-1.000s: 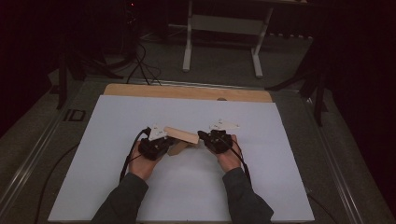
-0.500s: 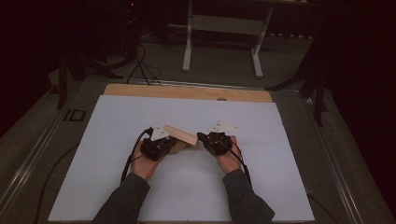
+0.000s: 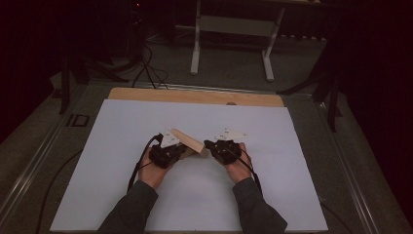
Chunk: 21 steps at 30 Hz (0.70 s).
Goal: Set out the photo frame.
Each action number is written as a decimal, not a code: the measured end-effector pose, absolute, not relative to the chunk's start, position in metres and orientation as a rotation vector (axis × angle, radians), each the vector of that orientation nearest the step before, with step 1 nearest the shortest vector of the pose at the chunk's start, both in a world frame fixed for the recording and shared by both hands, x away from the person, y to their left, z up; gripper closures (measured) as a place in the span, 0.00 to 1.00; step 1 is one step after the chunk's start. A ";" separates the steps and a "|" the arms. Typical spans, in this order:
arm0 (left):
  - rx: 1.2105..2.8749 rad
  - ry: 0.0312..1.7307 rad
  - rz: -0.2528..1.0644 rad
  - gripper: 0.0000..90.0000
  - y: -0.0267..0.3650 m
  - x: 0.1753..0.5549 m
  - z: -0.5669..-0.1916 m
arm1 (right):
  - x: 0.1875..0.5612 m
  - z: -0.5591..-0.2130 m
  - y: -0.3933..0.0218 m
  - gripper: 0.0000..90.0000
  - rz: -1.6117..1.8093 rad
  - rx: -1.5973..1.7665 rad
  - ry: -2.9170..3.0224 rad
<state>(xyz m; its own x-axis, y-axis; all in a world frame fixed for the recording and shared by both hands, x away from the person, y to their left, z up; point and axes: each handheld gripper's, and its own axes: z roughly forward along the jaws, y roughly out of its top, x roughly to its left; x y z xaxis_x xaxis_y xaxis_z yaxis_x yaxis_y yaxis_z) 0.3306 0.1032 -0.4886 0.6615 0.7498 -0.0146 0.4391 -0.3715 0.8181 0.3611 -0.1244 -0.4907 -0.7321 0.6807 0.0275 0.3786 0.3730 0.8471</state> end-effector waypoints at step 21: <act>2.030 0.932 0.458 0.99 0.103 0.332 -0.491 | 0.351 -0.491 -0.118 1.00 1.287 0.859 2.359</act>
<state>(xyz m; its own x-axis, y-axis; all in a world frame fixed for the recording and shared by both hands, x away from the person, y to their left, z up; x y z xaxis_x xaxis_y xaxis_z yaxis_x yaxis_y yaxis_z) 0.3324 0.1027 -0.4908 0.6574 0.7534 -0.0148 0.4483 -0.3752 0.8113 0.3512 -0.1184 -0.4910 -0.7684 0.6400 0.0076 0.3530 0.4139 0.8391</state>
